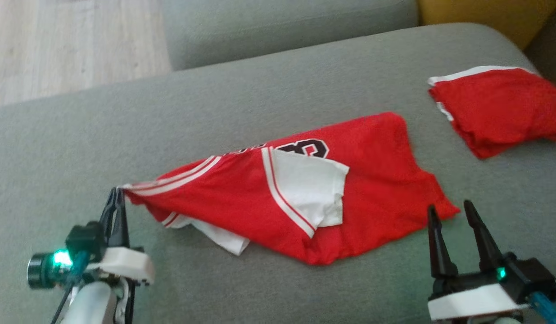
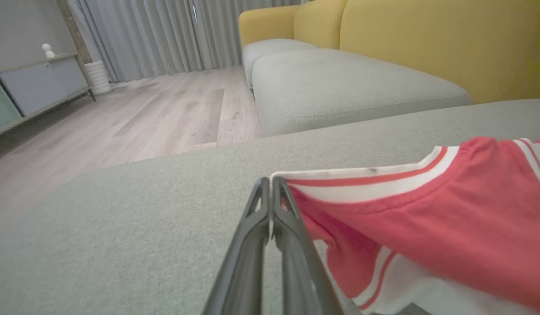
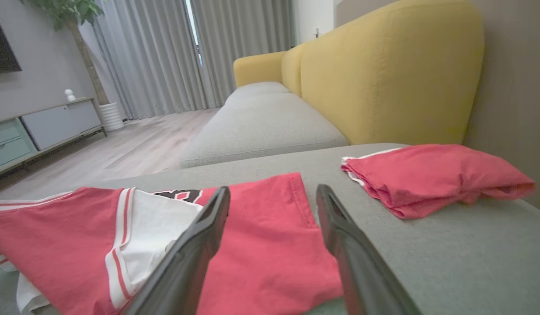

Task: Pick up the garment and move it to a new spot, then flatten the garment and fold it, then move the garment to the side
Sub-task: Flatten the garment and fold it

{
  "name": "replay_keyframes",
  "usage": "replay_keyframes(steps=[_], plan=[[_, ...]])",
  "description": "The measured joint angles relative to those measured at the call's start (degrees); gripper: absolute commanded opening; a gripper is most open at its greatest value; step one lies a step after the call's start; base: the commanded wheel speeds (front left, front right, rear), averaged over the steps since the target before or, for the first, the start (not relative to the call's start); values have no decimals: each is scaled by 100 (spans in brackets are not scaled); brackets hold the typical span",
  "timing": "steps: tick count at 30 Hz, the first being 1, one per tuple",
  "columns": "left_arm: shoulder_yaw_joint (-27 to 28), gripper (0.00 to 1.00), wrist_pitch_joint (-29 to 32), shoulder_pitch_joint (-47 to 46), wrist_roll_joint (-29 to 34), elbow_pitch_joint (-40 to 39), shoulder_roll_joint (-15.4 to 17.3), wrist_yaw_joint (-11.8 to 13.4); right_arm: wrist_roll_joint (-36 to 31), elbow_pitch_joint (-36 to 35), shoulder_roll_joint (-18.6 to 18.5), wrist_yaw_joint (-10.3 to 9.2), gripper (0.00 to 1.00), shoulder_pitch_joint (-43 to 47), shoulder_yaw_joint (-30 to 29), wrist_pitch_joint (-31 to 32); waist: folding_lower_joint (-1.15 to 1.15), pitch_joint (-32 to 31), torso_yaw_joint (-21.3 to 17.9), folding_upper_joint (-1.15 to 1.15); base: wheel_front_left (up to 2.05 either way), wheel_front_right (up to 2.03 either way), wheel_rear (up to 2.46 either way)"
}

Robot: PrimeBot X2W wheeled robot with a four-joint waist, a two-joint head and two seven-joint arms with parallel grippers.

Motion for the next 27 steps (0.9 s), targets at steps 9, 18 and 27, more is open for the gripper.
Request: replay_keyframes(steps=[9,18,27], plan=[[-940,100,-16,-803,1274,-781,-36,-18,-19,4,2,0,100,-224,83,0,0,257,92,0,0,0,0],[-2440,100,494,-2221,2093,-363,-840,-853,-18,2,2,0,100,-495,170,0,0,698,-264,0,0,0,0],[-3219,100,714,-2874,2368,731,-1004,-1218,43,1,2,0,100,-821,219,0,0,1253,-738,0,0,0,0]])
